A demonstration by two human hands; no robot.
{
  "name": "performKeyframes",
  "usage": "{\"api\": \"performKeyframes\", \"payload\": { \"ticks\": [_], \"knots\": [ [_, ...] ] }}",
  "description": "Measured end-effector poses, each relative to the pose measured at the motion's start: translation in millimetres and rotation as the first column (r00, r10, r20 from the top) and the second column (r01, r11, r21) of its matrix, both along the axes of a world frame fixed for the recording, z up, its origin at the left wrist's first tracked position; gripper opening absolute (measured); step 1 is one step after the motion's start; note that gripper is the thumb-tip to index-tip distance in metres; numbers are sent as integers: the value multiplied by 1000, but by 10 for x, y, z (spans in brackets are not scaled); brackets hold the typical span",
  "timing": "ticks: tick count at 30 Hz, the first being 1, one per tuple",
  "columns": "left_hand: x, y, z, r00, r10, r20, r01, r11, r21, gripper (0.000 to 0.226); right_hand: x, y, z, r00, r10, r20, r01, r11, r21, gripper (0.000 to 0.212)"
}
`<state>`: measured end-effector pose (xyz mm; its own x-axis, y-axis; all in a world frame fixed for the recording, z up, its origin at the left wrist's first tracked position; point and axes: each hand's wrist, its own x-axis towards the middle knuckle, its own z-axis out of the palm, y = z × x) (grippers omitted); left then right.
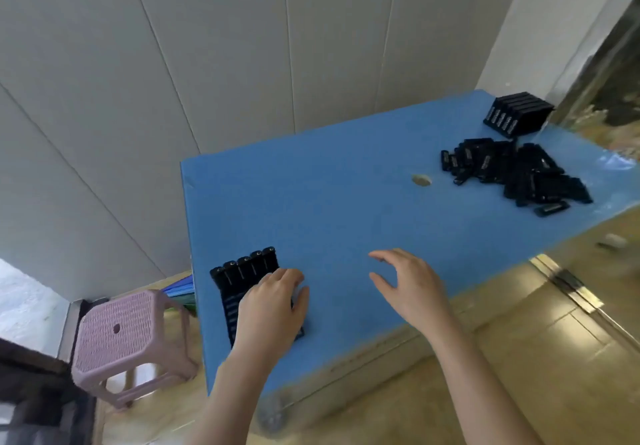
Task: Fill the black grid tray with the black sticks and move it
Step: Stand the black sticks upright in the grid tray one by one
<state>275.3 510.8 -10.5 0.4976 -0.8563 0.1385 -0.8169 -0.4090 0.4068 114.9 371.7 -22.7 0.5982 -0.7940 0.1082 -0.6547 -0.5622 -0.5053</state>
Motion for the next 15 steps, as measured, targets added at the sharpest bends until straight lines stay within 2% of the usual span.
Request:
{"api": "performKeyframes", "payload": {
  "ticks": [4,15],
  "knots": [
    [-547,-485,-11,995,-102,-20,103,995,21,29,-689,-289,79,996,-90,-21,89,996,-3,31],
    [-2403,-1856,-128,976,-194,-97,197,980,22,26,-2582,-1302,231,985,-154,-79,149,986,-74,32]
  ]
}}
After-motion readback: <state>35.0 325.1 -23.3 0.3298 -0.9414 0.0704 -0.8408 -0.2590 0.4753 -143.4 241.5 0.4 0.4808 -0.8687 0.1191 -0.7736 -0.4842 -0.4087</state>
